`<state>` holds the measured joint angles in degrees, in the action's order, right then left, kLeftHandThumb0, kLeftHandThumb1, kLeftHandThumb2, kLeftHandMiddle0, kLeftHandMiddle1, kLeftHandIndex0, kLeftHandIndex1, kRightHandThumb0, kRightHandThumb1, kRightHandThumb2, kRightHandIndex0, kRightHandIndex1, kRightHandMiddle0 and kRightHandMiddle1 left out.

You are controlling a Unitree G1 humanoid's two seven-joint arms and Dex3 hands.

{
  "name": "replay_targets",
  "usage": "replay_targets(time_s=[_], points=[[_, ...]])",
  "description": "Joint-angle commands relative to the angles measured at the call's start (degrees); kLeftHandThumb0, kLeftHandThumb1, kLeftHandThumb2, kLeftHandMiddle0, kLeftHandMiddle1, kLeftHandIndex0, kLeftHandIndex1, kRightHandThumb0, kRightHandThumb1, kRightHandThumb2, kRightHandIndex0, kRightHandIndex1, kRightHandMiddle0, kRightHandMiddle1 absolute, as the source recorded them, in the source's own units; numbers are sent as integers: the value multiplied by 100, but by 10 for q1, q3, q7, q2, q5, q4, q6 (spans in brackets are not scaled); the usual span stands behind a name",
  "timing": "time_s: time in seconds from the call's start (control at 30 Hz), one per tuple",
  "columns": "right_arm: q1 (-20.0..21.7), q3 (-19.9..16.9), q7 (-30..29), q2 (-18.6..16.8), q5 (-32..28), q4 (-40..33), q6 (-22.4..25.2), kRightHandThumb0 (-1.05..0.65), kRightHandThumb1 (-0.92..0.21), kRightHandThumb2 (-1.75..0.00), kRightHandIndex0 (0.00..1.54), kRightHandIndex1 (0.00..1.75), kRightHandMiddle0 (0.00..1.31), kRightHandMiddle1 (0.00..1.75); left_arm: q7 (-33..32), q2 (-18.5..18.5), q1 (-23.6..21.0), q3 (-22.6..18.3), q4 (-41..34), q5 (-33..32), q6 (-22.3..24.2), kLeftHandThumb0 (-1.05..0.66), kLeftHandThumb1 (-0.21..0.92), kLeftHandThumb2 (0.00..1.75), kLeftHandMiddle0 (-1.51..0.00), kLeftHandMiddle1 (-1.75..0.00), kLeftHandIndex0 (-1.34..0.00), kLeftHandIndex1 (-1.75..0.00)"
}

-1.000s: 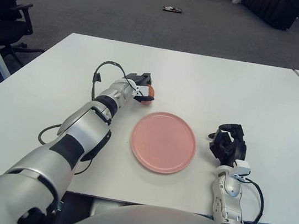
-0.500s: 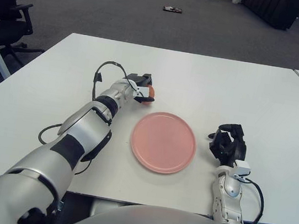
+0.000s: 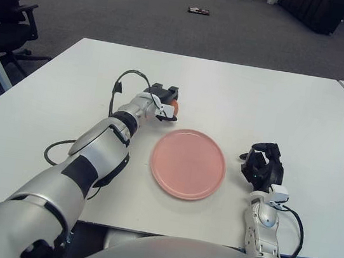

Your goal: Put the apple into the plate.

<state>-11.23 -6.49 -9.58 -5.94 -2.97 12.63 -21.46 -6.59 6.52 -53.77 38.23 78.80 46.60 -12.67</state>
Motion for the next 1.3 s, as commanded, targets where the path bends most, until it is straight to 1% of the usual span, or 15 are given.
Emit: replay_targets(time_s=[0.0,0.2,0.3,0.4,0.53,0.73,0.87,0.93,0.97,1.03,1.07,1.1,1.13,1.2,1.27], points=[[-13,-7,-3,-7,-5,23,18,-38,-68,-86,58,158,34,175,-4,-1,11,31,9,32,1,-70,46,85,0,-130,0,-149],[-18,-4,-6,-9,-1,16,16,-38,-68,-86,61,161,34,175,-18,0,13,74,13,71,11,-56,29,100,0,-141,0,-138],[-20,-4,-8,-9,-1,12,15,-38,-68,-87,61,162,34,175,-22,0,15,86,14,80,15,-53,25,103,0,-144,0,-137],[-25,-4,-11,-11,-1,3,16,-38,-68,-87,60,161,34,175,-28,3,24,97,16,89,21,-50,21,106,0,-147,0,-143],[-30,-5,-17,-14,0,-8,19,-38,-67,-87,59,158,35,175,-30,4,29,103,16,91,26,-48,19,109,0,-150,0,-154],[-36,-4,-29,-13,5,-20,26,-39,-65,-90,59,155,36,175,-28,4,36,104,16,89,34,-46,19,111,-2,-152,0,-161],[-40,-3,-36,-12,10,-27,32,-39,-64,-91,58,155,37,175,-25,3,44,94,17,80,43,-45,20,113,-4,-152,0,-170],[-43,-3,-38,-13,10,-34,37,-39,-64,-91,57,154,37,175,-26,4,60,79,18,66,50,-44,21,113,-6,-155,-2,-172],[-44,-3,-38,-13,9,-36,37,-39,-64,-91,57,154,36,175,-23,3,64,67,18,55,52,-44,22,112,-9,-158,-5,-173],[-45,-3,-38,-12,10,-38,38,-39,-64,-91,57,154,36,175,-19,1,66,51,18,40,54,-41,25,112,-20,-168,-12,-174],[-45,-3,-38,-12,9,-40,40,-39,-64,-91,57,154,36,175,-18,0,67,42,17,31,57,-25,30,110,-25,-168,-14,-174],[-46,-3,-37,-12,9,-41,41,-39,-64,-91,57,154,36,175,-17,-1,68,36,17,26,58,-20,32,111,-33,-164,-19,-174],[-46,-3,-37,-12,8,-42,42,-39,-64,-91,57,154,36,175,-16,-2,68,28,16,18,60,-13,34,113,-45,-158,-27,-174],[-47,-4,-36,-12,8,-44,42,-39,-64,-91,57,154,36,175,-14,-2,69,21,16,12,62,-6,29,124,-61,-156,-37,-175],[-47,-4,-35,-12,7,-45,43,-39,-64,-91,57,154,36,175,-13,-3,70,8,15,0,65,-3,26,131,-68,-156,-42,-175]])
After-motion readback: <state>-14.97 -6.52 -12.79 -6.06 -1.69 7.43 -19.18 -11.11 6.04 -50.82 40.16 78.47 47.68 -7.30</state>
